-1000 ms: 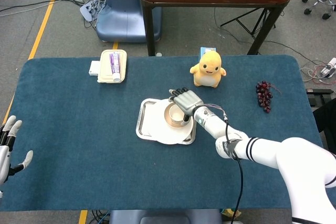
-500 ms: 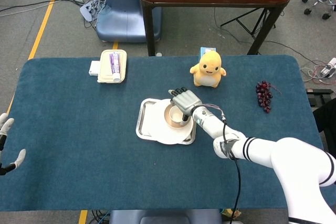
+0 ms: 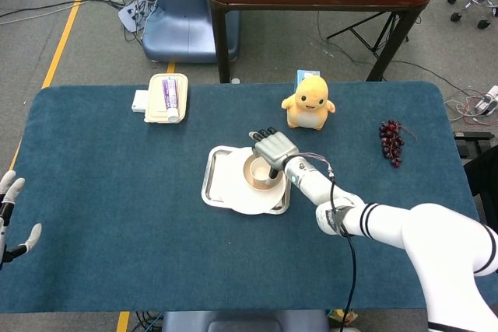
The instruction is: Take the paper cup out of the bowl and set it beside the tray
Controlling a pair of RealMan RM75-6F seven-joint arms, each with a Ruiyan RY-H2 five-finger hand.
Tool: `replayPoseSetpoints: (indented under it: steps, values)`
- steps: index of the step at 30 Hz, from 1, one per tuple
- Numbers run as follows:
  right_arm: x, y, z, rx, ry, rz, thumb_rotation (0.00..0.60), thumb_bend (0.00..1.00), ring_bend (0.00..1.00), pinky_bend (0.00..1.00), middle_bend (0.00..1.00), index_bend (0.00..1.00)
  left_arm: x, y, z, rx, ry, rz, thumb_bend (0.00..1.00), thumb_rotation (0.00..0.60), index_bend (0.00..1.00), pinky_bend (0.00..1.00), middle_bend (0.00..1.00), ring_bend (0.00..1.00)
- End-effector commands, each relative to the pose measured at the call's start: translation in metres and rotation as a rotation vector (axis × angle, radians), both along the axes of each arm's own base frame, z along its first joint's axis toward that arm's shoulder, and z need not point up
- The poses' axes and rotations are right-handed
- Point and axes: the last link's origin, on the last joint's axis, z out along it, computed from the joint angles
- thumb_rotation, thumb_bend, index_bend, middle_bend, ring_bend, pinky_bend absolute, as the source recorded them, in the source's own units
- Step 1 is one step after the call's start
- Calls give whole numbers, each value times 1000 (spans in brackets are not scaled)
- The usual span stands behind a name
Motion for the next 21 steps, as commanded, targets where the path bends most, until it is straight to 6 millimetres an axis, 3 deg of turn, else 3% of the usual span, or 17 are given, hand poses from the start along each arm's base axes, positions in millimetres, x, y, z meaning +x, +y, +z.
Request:
replayPoseSetpoints:
  steps: [1,15,21]
  values:
    - [5,1,7,-9,-7,8,600,140,0,0,59,405,-1,1,1,-2,3,2,324,600,0,0,0,0]
    - [22,14,46,-48,-20,42,600,141,0,0,59,405,0,6,-7,-16,31,16,324,600,0,0,0,0]
    - [19,24,67,-68,-12,48,600,141,0,0,59,405,-2,8,-10,-22,45,25,324,600,0,0,0,0]
